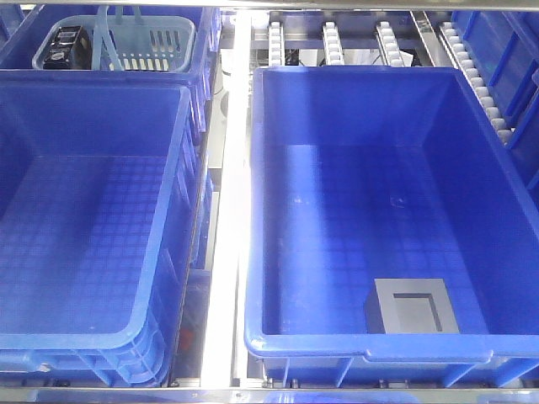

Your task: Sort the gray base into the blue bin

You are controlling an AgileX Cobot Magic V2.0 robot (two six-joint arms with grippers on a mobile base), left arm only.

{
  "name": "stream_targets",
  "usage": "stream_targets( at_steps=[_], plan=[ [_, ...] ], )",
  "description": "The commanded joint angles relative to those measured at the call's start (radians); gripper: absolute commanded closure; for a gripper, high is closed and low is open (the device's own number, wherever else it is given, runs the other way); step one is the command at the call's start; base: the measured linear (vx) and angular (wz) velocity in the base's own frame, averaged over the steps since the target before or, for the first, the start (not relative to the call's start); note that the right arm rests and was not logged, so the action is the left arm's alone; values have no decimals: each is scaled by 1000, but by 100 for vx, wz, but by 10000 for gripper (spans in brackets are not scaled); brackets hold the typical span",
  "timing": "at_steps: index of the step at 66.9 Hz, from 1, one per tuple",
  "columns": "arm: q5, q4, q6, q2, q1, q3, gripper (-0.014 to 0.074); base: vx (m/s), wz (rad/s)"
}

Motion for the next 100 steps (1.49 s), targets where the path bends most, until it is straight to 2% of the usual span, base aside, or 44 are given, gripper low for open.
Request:
stream_targets(
  at_steps=[1, 26, 42, 100],
  plan=[
    [-139, -22, 17, -17, 43, 33, 602, 0, 0],
    [-356, -57, 6, -16, 42, 291, 602, 0, 0],
    [-326, -55, 1, -16, 42, 292, 602, 0, 0],
    [-328, -55, 1, -15, 42, 292, 602, 0, 0]
  ],
)
